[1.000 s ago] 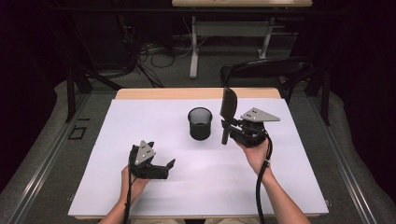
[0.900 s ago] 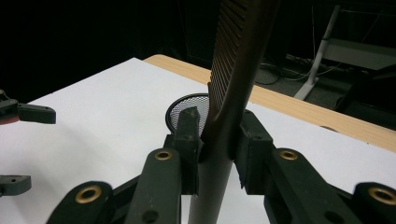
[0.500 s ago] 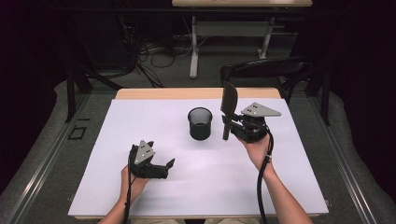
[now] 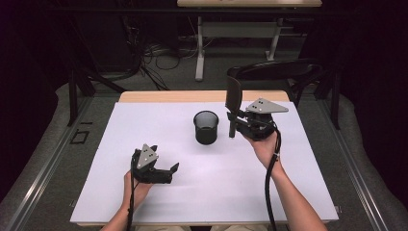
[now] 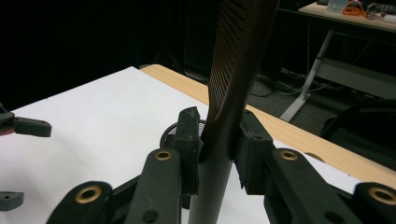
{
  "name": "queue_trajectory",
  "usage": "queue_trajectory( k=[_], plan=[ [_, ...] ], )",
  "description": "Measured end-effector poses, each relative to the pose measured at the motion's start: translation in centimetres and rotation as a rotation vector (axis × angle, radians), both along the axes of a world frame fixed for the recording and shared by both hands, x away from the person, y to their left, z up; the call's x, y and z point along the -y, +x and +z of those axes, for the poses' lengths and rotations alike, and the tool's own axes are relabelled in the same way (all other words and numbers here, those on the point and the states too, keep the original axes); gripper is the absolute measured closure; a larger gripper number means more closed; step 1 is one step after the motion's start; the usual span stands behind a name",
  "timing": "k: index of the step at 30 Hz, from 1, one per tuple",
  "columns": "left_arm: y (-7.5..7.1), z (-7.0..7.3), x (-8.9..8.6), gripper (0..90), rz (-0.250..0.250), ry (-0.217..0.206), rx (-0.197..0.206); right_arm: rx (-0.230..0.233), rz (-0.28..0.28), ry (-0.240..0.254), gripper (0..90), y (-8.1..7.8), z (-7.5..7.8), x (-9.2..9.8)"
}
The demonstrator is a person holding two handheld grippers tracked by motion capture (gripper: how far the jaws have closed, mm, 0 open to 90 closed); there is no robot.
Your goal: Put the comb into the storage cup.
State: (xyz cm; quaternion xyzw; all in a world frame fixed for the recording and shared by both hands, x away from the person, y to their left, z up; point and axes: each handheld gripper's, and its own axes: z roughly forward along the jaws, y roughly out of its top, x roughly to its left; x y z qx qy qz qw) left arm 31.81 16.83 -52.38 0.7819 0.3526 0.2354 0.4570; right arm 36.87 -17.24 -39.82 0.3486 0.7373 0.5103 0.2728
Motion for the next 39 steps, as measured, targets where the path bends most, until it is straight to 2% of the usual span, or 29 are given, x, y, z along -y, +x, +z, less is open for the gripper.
queue_trajectory(
  k=[10, 30, 39],
  plan=[
    [0.0, 0.0, -0.1, 0.1, 0.002, -0.005, -0.002, 0.01, -0.004, -0.017, 73.3, 1.0, 1.0, -0.4],
    [0.0, 0.0, -0.1, 0.1, 0.006, -0.007, 0.002, 0.029, -0.01, -0.034, 73.3, 2.5, 2.0, -1.3],
    [0.0, 0.0, 0.0, 0.1, 0.01, -0.003, -0.002, 0.038, -0.005, -0.02, 73.3, 3.1, 2.3, -1.7]
  ],
)
